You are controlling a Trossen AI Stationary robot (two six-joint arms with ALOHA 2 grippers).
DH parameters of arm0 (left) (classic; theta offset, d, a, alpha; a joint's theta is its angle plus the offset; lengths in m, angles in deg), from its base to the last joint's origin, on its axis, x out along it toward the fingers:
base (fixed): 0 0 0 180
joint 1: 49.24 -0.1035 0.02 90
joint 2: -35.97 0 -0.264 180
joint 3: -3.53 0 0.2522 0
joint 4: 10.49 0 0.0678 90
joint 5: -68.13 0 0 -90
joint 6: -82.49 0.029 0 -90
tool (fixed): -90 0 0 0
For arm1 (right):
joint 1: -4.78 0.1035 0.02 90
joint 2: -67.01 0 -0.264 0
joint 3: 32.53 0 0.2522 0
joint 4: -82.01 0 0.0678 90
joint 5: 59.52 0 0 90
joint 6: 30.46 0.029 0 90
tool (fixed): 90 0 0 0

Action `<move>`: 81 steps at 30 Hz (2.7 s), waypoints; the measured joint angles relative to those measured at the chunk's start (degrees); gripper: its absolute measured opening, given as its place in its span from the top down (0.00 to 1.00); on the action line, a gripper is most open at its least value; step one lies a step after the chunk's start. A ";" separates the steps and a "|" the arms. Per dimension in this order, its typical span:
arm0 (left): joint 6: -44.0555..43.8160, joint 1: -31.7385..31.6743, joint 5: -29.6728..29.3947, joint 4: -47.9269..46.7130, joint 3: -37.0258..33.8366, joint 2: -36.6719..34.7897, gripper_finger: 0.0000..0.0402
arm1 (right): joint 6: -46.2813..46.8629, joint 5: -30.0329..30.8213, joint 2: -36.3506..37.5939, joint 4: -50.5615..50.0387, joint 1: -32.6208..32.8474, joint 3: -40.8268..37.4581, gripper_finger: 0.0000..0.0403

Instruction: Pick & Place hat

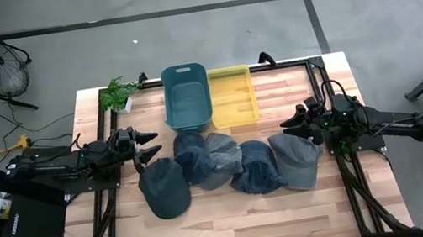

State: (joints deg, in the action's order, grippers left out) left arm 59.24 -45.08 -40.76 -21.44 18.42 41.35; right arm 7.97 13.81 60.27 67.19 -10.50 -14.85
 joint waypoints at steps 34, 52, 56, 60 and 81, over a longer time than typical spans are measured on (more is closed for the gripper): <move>0.00 0.01 0.02 0.00 0.01 0.02 0.29 | -9.54 3.32 -1.13 -8.27 -0.07 1.25 0.52; 0.00 0.01 0.11 0.01 0.00 0.01 0.29 | -4.97 25.17 -22.93 -26.71 -0.07 21.98 0.52; 0.01 0.00 0.13 0.00 0.00 0.01 0.29 | 3.47 28.26 -30.12 -38.69 -0.07 29.71 0.52; 0.00 0.01 0.15 0.02 0.00 0.02 0.29 | 15.25 29.20 -37.06 -53.89 -0.07 37.93 0.52; 0.00 -0.01 0.30 0.01 -0.01 0.00 0.29 | 44.64 15.19 -52.90 -69.64 10.14 46.82 0.49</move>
State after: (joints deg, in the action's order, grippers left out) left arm 59.24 -45.09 -40.46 -21.43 18.41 41.35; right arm 52.61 29.00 7.38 -2.45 -0.37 31.97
